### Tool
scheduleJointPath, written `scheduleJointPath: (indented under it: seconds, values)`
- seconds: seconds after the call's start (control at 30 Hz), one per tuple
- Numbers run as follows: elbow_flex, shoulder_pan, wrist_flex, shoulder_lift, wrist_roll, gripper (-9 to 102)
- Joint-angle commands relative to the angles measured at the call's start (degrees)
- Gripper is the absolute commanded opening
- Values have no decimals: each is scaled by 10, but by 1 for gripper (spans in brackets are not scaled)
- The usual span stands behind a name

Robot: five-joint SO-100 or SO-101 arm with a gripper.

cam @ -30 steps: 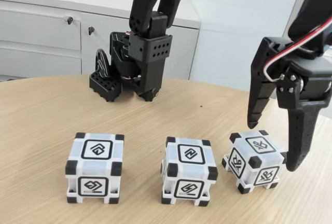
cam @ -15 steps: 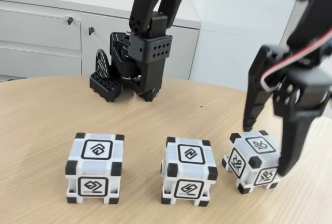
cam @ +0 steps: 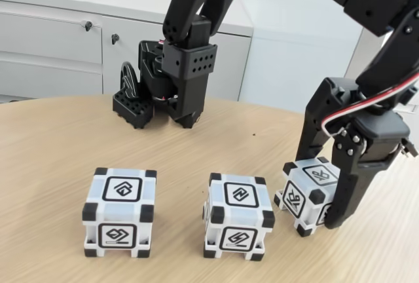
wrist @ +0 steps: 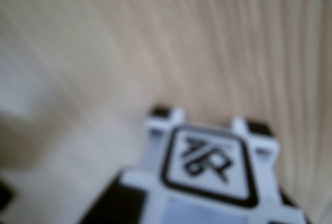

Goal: Stack cubes from left to right.

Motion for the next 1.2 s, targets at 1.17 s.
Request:
scheduleJointPath:
  seconds: [1.17]
  values:
    - [-17, 9, 61, 368, -44, 12]
